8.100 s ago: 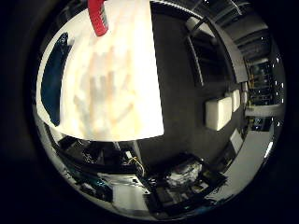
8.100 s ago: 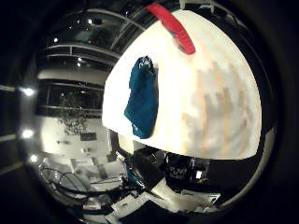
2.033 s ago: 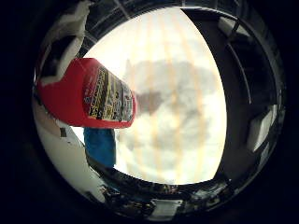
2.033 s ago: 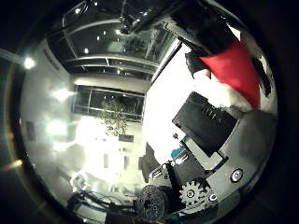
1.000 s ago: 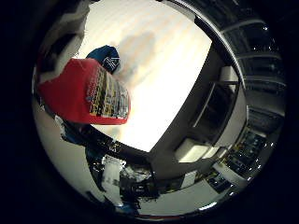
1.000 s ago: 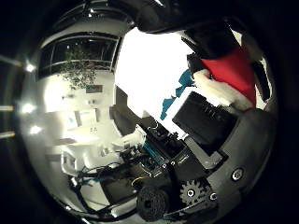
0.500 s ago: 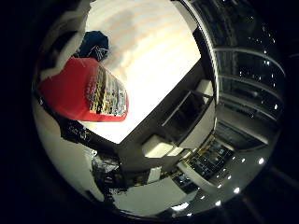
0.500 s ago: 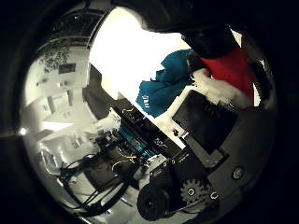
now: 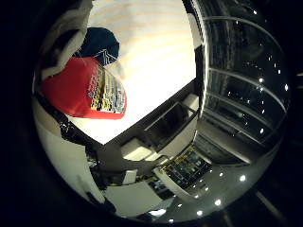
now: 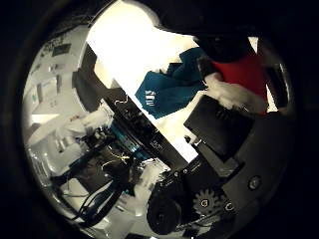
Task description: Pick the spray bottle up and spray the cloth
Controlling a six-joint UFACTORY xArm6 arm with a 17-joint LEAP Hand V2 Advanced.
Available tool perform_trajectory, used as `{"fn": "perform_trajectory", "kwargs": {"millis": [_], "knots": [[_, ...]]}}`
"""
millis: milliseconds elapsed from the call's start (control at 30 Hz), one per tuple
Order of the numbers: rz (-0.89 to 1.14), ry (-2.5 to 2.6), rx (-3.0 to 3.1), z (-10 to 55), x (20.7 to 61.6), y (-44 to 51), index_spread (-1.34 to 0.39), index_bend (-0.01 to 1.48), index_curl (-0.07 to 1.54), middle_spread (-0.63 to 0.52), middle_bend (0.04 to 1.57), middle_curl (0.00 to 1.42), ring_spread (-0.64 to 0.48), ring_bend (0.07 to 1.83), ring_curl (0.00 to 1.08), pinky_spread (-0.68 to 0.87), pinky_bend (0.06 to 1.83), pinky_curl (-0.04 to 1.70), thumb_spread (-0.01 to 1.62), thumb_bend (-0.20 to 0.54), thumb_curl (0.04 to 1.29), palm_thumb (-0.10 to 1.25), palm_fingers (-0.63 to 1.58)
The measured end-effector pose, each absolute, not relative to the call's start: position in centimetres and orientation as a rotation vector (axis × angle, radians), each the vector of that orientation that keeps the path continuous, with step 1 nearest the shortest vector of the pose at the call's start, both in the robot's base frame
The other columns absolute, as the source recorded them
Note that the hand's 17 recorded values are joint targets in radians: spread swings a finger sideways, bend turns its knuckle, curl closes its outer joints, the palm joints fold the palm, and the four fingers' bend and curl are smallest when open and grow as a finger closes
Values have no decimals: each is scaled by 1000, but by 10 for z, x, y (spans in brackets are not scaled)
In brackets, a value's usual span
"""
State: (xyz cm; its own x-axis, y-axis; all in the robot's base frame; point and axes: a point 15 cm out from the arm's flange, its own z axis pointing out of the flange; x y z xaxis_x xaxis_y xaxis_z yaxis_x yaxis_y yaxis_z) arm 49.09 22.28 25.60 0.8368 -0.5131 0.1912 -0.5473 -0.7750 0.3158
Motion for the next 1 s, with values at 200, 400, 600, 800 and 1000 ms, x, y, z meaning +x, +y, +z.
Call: {"fn": "perform_trajectory", "kwargs": {"millis": [200,400,600,800,1000], "knots": [[122,-777,2613,232,493,221,-266,1095,850,-147,1348,813,-252,1324,911,-210,1064,1248,571,-21,902,995,1106],[117,-790,2596,226,494,218,-266,1100,848,-147,1351,811,-252,1329,907,-211,1065,1248,567,-22,905,997,1104],[124,-795,2599,233,493,217,-265,1102,846,-147,1353,809,-251,1331,904,-211,1066,1248,565,-22,907,997,1104],[141,-795,2615,245,491,220,-265,1102,844,-146,1356,807,-251,1332,901,-211,1065,1248,565,-22,908,997,1105],[122,-774,2602,231,488,226,-265,1103,843,-145,1359,803,-250,1333,899,-212,1065,1248,565,-22,908,997,1105]]}}
